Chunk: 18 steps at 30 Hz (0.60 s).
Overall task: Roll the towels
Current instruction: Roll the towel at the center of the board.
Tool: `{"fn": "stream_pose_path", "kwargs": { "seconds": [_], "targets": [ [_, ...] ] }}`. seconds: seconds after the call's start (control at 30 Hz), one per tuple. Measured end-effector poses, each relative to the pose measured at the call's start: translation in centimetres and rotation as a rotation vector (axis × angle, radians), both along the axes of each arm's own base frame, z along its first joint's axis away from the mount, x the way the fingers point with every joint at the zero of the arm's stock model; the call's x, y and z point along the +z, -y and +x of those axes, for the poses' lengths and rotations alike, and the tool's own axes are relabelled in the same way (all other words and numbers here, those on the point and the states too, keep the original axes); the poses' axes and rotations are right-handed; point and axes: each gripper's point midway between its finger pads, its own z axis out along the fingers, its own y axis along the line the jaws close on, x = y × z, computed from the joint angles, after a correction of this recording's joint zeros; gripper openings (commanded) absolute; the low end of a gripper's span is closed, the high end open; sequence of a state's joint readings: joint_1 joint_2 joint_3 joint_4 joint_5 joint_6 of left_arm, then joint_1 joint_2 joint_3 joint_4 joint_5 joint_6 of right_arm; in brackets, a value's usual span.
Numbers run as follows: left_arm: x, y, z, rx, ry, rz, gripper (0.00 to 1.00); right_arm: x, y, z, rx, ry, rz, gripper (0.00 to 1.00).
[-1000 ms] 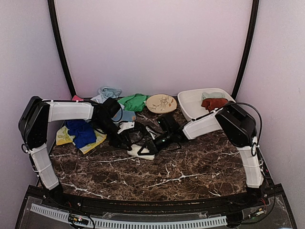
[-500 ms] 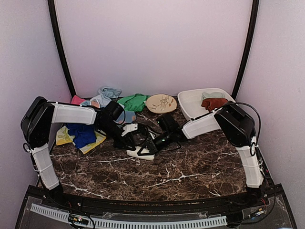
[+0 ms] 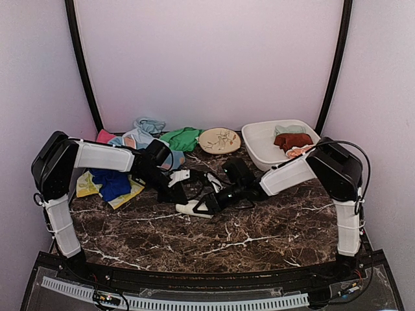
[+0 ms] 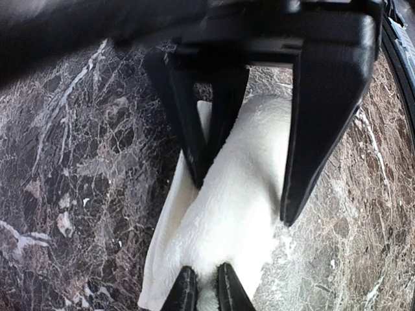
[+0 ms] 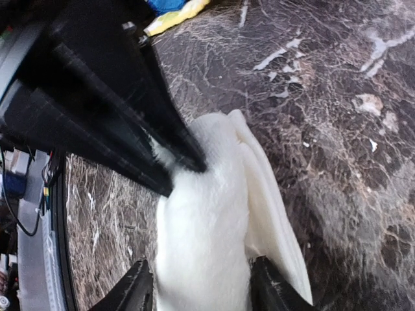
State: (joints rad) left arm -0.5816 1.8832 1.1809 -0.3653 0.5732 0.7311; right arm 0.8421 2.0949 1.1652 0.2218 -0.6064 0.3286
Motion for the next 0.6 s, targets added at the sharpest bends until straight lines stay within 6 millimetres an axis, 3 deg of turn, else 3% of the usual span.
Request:
{"fn": "stream_pose_path", "kwargs": {
  "seconds": [0.07,0.1,0.13,0.17,0.3,0.5,0.6],
  "targets": [
    [-0.1,0.0,0.0,0.0,-0.006,0.001,0.1,0.1,0.6,-0.1,-0.016,0.022,-0.004,0.58],
    [-0.1,0.1,0.0,-0.001,-0.01,0.001,0.1,0.1,0.9,-0.1,-0.025,0.033,-0.007,0.66],
    [-0.1,0.1,0.0,-0.002,-0.013,0.0,0.09,0.1,1.2,-0.1,-0.034,0.043,-0.009,0.91],
    [-0.1,0.1,0.0,-0.003,-0.016,0.0,0.09,0.2,1.4,-0.2,-0.041,0.053,-0.008,0.99],
    [-0.2,0.1,-0.1,-0.004,-0.023,0.003,0.09,1.2,2.8,-0.7,-0.071,0.135,-0.012,1.0],
    [-0.2,0.2,0.0,-0.004,-0.03,0.007,0.09,1.1,8.3,0.1,-0.229,0.316,-0.16,1.0],
    [-0.2,0.2,0.0,-0.004,-0.033,0.01,0.08,3.7,11.2,1.5,-0.375,0.438,-0.177,1.0]
  ]
}}
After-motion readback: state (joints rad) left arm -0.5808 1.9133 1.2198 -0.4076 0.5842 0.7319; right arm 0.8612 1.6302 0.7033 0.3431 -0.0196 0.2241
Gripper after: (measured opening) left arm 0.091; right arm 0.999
